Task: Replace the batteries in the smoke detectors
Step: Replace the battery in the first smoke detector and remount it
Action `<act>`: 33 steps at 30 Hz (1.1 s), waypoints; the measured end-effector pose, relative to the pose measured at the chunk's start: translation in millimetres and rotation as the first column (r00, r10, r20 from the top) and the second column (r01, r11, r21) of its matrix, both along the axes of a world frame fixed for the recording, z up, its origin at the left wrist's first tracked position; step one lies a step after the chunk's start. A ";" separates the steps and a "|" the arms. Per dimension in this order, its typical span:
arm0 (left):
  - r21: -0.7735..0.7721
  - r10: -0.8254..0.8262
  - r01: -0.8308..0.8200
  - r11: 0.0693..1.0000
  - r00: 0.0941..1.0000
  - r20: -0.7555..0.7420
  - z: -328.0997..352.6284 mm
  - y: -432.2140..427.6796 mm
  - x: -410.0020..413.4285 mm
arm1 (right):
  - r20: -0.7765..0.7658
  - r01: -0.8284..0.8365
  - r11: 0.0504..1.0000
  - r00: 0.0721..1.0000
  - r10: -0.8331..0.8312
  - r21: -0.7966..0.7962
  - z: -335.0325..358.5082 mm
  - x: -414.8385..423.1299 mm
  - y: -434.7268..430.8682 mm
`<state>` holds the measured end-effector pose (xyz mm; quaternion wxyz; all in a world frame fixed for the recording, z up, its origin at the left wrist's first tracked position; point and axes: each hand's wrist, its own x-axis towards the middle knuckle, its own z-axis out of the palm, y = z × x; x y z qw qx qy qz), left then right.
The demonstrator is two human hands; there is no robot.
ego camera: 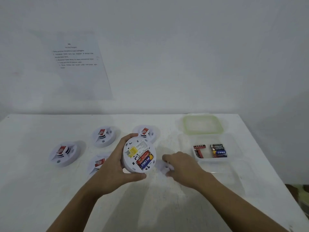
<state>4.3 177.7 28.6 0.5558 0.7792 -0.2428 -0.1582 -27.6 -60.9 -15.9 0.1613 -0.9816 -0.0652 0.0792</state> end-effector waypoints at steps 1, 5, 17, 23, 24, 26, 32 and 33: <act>0.001 0.004 -0.004 1.000 1.000 -0.001 -0.5 -0.8 0.3 | 0.036 0.048 0.997 0.998 -0.051 0.065 1.1 0.1 -1.7; -0.010 0.018 -0.018 1.000 1.000 0.005 -1.6 -4.8 -0.5 | 0.155 0.202 0.860 0.940 -0.305 0.469 25.1 -1.9 -8.0; -0.050 0.001 0.002 0.999 0.998 0.067 -2.8 -29.9 -6.0 | 0.184 0.038 0.748 0.960 -0.212 0.663 64.8 -15.1 17.4; -0.091 0.001 0.006 0.996 0.997 0.072 -2.9 -39.5 -6.1 | 0.177 -0.002 0.930 0.982 -0.067 0.367 50.4 -19.8 23.5; -0.101 -0.002 0.010 0.995 0.997 0.074 -1.0 -39.9 -6.1 | 0.199 -0.011 0.942 0.978 -0.059 0.336 48.7 -20.4 23.3; -0.111 -0.003 0.013 0.994 0.996 0.088 0.0 -40.4 -4.6 | 0.259 -0.025 0.940 0.963 -0.068 0.339 46.0 -20.8 21.7; -0.098 0.013 -0.008 0.995 0.999 0.048 -4.6 -37.0 -2.8 | 0.293 -0.024 0.871 0.946 -0.140 0.491 51.6 -17.6 19.8; -0.106 0.006 -0.001 0.994 0.999 0.039 -4.1 -36.1 -3.1 | 0.305 -0.032 0.867 0.942 -0.141 0.497 52.9 -17.2 20.0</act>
